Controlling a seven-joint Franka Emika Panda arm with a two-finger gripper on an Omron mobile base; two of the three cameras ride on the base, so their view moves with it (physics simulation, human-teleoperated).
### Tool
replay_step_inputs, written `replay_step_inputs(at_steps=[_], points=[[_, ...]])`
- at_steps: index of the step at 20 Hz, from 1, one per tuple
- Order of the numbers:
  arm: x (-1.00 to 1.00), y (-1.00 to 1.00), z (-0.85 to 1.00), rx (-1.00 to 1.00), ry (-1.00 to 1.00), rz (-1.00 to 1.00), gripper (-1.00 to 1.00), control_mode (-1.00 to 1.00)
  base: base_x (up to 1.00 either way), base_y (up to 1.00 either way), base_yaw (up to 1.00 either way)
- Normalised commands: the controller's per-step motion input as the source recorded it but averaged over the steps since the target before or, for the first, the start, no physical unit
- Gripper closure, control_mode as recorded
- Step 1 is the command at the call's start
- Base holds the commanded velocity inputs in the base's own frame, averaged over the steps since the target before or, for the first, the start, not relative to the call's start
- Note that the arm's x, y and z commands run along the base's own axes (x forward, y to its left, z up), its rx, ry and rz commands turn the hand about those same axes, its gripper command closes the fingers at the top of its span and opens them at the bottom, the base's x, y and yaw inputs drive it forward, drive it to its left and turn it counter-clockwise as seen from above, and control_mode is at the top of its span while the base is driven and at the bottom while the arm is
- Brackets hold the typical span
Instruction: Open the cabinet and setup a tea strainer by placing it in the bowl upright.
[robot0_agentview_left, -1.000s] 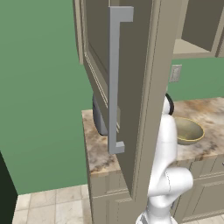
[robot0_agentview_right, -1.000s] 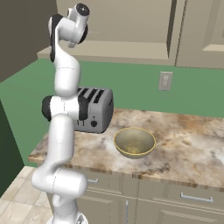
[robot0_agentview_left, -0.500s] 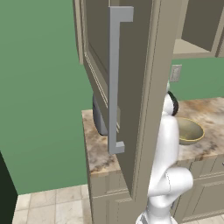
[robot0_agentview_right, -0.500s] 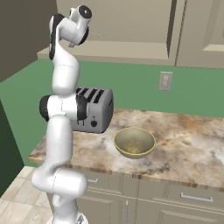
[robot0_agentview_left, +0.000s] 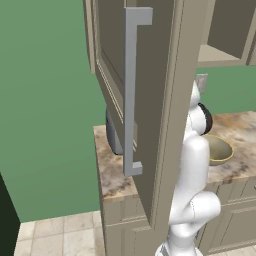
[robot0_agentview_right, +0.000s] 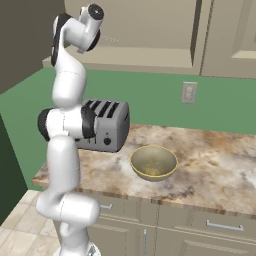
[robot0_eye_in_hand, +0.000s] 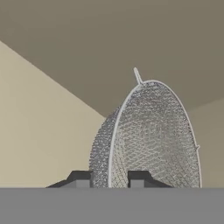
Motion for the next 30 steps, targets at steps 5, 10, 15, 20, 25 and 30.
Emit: replay_step_inputs(at_steps=[5, 10, 15, 20, 25, 30], points=[[-0.75, -0.12, 0.15, 0.0, 0.0, -0.1, 1.0, -1.0, 0.0, 0.0, 0.0], [-0.93, -0.2, 0.0, 0.0, 0.0, -0.11, 1.0, -1.0, 0.0, 0.0, 0.0], [-0.99, -0.28, 0.0, 0.0, -0.04, -0.11, 1.0, -1.0, 0.0, 0.0, 0.0], [-1.0, -0.34, 0.0, 0.0, -0.03, -0.13, 1.0, -1.0, 0.0, 0.0, 0.0], [-0.96, -0.27, 0.04, -0.06, 0.0, -0.12, 1.0, -1.0, 0.0, 0.0, 0.0], [-1.0, -0.32, 0.07, -0.1, 0.01, -0.14, 1.0, -1.0, 0.0, 0.0, 0.0]])
